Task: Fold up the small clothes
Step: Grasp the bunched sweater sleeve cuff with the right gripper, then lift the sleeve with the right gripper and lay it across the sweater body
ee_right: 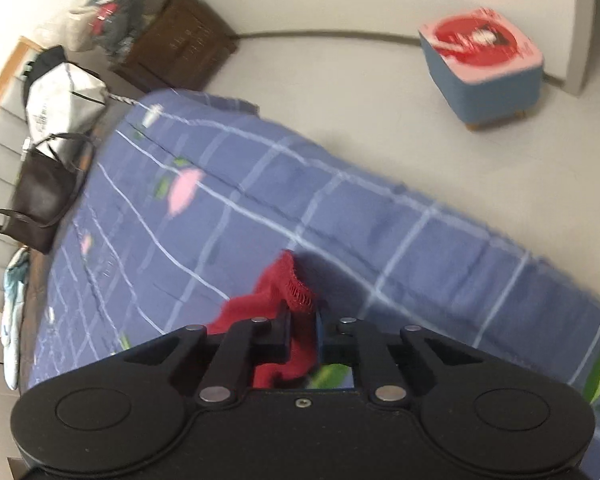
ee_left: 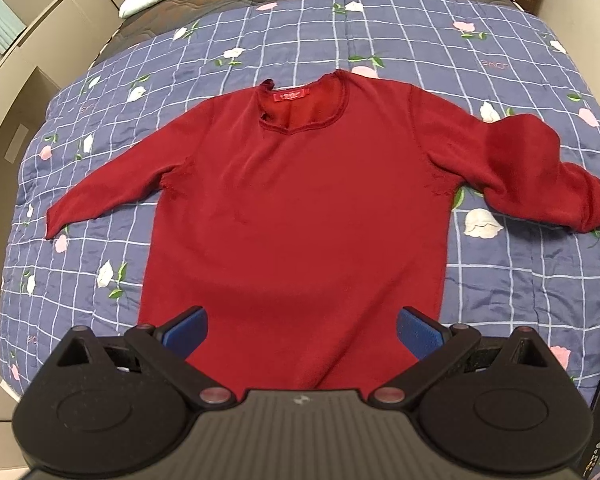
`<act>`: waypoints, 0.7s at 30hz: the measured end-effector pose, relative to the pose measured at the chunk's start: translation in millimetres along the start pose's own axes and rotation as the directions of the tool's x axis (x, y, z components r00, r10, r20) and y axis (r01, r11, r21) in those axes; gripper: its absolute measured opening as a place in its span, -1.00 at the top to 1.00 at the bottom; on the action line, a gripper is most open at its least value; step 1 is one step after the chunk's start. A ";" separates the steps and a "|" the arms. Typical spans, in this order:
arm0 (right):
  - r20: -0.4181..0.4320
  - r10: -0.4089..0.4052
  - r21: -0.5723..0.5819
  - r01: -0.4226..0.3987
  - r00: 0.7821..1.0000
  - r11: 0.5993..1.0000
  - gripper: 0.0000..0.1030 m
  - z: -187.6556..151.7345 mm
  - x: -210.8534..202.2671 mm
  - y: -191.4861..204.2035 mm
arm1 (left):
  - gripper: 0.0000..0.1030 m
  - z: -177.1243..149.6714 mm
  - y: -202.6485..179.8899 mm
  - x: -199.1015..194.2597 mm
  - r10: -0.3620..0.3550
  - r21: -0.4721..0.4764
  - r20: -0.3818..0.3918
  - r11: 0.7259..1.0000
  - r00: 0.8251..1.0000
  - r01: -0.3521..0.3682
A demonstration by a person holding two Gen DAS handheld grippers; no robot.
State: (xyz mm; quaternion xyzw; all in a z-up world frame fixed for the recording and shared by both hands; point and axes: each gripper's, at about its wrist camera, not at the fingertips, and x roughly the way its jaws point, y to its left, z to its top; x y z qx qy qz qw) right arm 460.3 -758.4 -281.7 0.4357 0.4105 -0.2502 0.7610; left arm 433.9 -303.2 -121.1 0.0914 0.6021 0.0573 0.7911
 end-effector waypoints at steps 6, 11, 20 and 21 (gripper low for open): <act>0.144 0.017 -0.005 -0.017 0.989 1.000 0.81 37.7 -44.8 -8.6 | -0.99 1.8 -6.2 -2.2 -0.018 0.010 0.010 1.000 1.000 0.017; 0.125 -0.037 -0.017 0.040 0.991 0.999 0.81 52.7 -48.2 -23.4 | -0.99 1.4 -4.2 -1.5 -0.023 0.004 0.010 1.000 1.000 0.023; 0.153 0.010 -0.110 0.007 0.988 0.994 0.81 26.7 -69.8 9.1 | -0.99 0.5 9.7 -8.5 -0.035 -0.031 0.033 0.999 0.999 0.036; 0.161 0.025 -0.142 -0.002 0.987 0.990 0.80 22.8 -76.5 17.3 | -0.99 0.3 12.3 -9.1 -0.036 -0.038 0.035 0.999 0.999 0.037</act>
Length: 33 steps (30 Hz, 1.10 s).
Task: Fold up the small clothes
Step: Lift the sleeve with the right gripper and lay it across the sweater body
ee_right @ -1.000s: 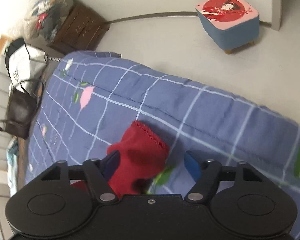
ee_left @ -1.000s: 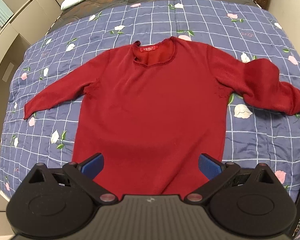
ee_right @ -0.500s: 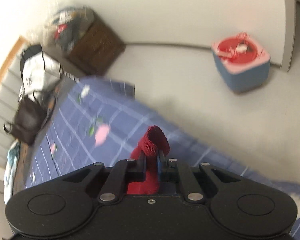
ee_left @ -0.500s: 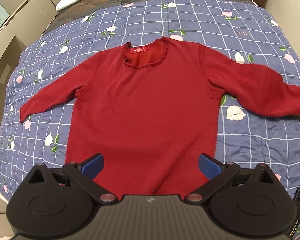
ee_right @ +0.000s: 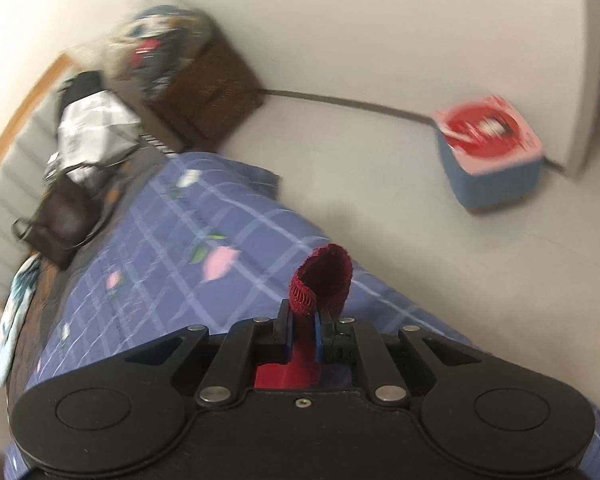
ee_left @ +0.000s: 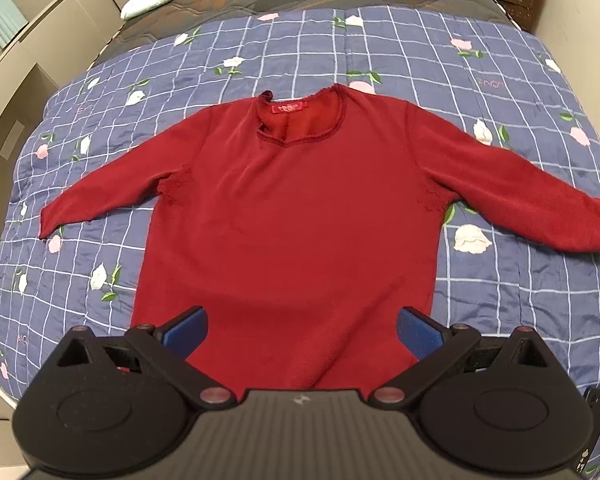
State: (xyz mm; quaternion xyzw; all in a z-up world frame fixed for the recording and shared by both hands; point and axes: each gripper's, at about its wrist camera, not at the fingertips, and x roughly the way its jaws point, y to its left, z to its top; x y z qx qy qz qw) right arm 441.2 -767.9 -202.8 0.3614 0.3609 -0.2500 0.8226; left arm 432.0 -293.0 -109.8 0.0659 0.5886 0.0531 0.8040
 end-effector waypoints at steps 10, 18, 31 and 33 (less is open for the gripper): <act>0.012 0.202 -0.320 -0.188 0.979 0.929 0.80 -26.3 -48.2 137.6 | -0.99 -7.9 34.5 -6.3 -0.027 -0.070 0.029 0.997 0.999 0.029; -0.064 0.309 -0.510 -0.297 0.949 0.807 0.80 -101.1 -75.4 258.0 | -0.99 -18.9 88.6 -3.4 -0.017 -0.139 0.047 0.990 0.999 0.023; -0.205 0.238 -0.697 -0.312 0.949 0.646 0.80 -291.1 -46.2 380.1 | -0.99 -50.8 226.9 12.8 0.046 -0.277 -0.004 0.960 0.999 -0.045; -0.223 0.209 -0.719 -0.305 0.952 0.625 0.80 -317.3 -36.7 390.8 | -0.99 -57.9 250.8 15.2 0.063 -0.306 -0.021 0.950 0.998 -0.066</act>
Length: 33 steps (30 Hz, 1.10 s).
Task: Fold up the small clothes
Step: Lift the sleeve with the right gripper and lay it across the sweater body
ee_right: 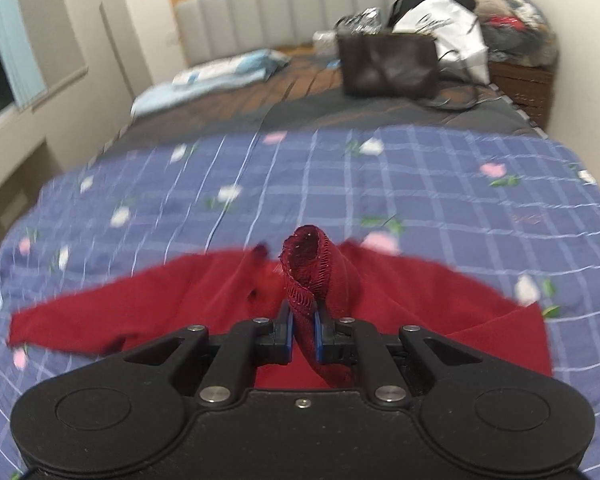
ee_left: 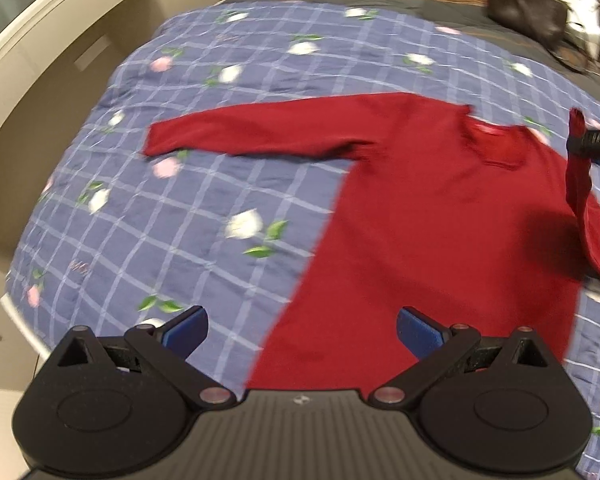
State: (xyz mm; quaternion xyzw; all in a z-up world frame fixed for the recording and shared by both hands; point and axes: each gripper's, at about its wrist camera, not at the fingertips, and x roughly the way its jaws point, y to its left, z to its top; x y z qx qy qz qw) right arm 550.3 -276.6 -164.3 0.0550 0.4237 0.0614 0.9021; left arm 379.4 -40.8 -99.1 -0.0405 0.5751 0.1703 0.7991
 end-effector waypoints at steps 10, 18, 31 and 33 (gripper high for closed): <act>-0.176 -0.030 -0.109 0.011 0.984 0.994 0.74 -48.3 60.1 67.3 | -0.99 1.5 87.2 10.4 0.072 -0.102 -0.029 0.992 0.997 -0.075; -0.268 0.040 -0.078 -0.063 0.963 0.995 0.33 -69.3 73.6 84.9 | -0.99 3.7 104.2 10.9 0.082 -0.088 -0.024 0.993 0.996 -0.084; -0.220 0.066 -0.021 -0.072 0.973 0.997 -0.99 -75.3 -17.4 59.5 | -0.99 9.2 103.4 19.9 0.042 -0.103 -0.039 0.994 0.998 -0.046; -0.224 0.052 0.003 -0.052 0.973 0.999 -0.99 -80.3 -35.4 54.2 | -0.99 13.9 110.0 28.6 0.037 -0.115 -0.051 0.993 0.998 -0.043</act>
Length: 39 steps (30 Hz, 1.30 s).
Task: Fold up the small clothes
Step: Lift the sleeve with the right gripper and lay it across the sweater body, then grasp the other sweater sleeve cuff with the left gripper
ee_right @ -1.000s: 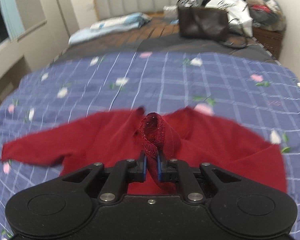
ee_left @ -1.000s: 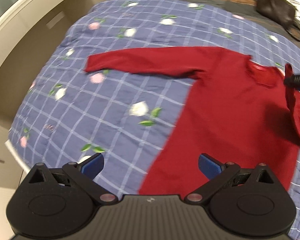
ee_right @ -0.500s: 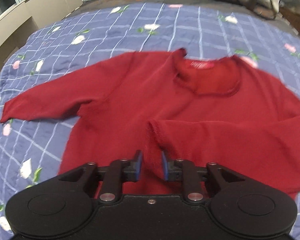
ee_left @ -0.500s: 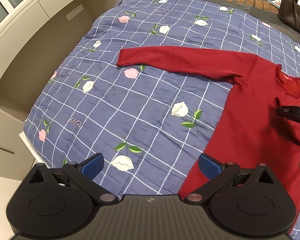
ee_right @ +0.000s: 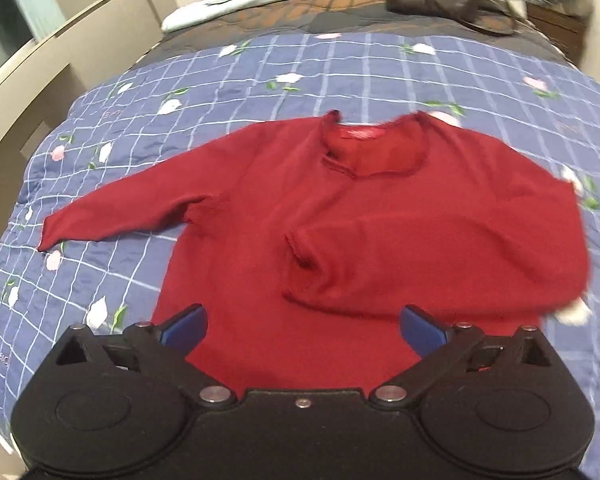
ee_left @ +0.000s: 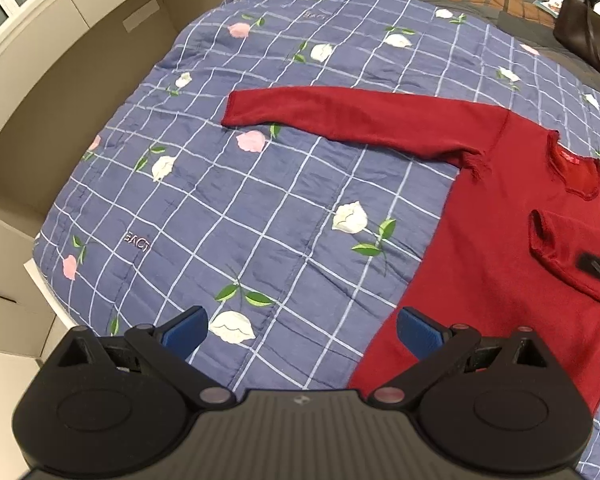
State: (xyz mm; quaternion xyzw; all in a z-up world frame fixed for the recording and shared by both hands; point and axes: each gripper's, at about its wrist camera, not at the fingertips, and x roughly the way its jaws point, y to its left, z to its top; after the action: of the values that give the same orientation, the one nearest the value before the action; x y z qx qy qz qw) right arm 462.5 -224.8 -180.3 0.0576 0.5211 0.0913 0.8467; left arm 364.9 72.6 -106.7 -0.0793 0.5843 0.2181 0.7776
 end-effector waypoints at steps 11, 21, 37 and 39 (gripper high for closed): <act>-0.092 -0.074 0.153 0.088 0.993 0.984 -0.99 -71.3 -59.1 20.5 | -0.99 76.4 77.4 84.7 -0.018 -0.165 0.042 0.986 0.999 0.024; -0.237 -0.105 0.098 0.131 0.966 0.987 -0.99 -90.5 -50.7 58.4 | -0.99 157.7 116.3 180.9 -0.019 -0.283 0.075 0.958 0.997 0.039; -0.327 -0.132 0.136 0.184 0.936 0.973 -0.99 -107.2 -38.9 54.2 | -0.14 212.7 131.4 265.6 -0.045 -0.556 0.035 0.829 0.998 0.057; -0.328 -0.135 0.144 0.190 0.935 0.971 -0.99 -109.0 -39.8 53.4 | 0.10 211.2 137.5 271.7 -0.073 -0.607 0.031 0.791 0.997 0.077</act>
State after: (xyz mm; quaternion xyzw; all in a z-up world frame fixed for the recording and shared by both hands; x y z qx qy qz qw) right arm 342.6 -181.0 -184.5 0.0723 0.6588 -0.0169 0.7486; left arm 550.5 342.1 -280.6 -0.3472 0.4774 0.3634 0.7207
